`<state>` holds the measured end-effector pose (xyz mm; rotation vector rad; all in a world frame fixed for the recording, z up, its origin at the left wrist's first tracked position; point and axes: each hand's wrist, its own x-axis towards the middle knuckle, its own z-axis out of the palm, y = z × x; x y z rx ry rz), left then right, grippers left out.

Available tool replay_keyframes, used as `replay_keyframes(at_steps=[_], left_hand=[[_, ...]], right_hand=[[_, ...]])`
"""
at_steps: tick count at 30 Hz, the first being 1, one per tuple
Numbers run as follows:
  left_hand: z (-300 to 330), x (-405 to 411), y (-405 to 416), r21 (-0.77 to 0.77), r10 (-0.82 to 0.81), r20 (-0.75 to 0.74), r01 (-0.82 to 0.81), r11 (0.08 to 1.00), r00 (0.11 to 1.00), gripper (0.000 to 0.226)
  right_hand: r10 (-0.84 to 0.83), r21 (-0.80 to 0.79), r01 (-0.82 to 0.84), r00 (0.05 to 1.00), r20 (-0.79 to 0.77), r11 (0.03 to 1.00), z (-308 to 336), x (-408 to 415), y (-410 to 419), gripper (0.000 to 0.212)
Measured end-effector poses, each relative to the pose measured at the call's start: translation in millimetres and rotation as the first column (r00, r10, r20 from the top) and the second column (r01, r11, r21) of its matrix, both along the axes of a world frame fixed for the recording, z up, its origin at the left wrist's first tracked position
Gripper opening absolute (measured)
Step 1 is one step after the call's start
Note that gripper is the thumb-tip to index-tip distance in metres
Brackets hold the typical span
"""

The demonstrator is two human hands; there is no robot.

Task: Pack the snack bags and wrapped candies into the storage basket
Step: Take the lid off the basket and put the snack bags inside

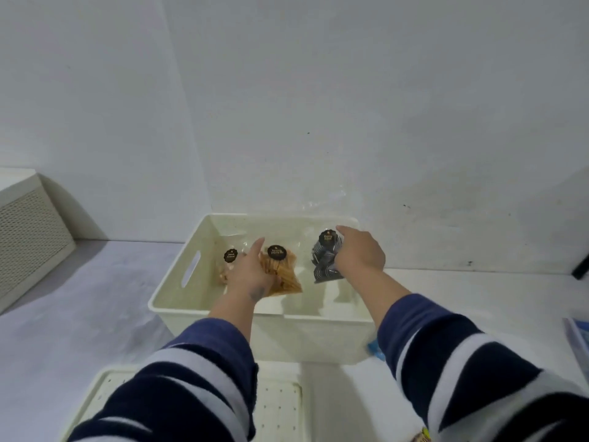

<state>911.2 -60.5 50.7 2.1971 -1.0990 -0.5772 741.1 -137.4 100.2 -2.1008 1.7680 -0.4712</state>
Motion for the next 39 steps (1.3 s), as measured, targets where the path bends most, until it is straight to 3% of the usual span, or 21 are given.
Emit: replay_keyframes(at_steps=[9,18,22,27,29,33,39], left_hand=[[-50,14,-79,0.098,-0.043,-0.13,0.056,0.994,0.991,0.093],[-79,9,-122,0.145,-0.103,-0.036,0.107,0.984,0.994,0.09],[-78,4,-125,0.182,-0.088,0.019,0.084,0.98,0.996,0.086],[-57,6,-114,0.253,-0.071,0.095,0.045,0.966,0.993,0.078],[-40,6,-103,0.293,-0.085,0.133,0.042,0.955,0.987,0.073],[-4,-4,-70,0.336,-0.188,0.205,0.112,0.935,0.961,0.061],[46,-61,-15,0.298,-0.351,0.297,0.263,0.918,0.888,0.044]], right_hand=[[-0.01,0.081,0.014,0.999,-0.043,0.997,-53,40,-53,0.046],[-0.077,0.303,0.052,0.995,0.071,0.952,-94,48,-88,0.055],[-0.036,0.341,0.028,0.999,0.018,0.94,-86,49,-89,0.056],[0.069,0.349,-0.042,0.995,-0.066,0.936,-58,41,-80,0.036],[0.137,0.335,-0.108,0.988,-0.065,0.936,-45,35,-70,0.038],[0.259,0.296,-0.246,0.966,-0.002,0.923,-14,18,-44,0.048],[0.358,0.244,-0.351,0.934,0.014,0.904,32,-45,9,0.046]])
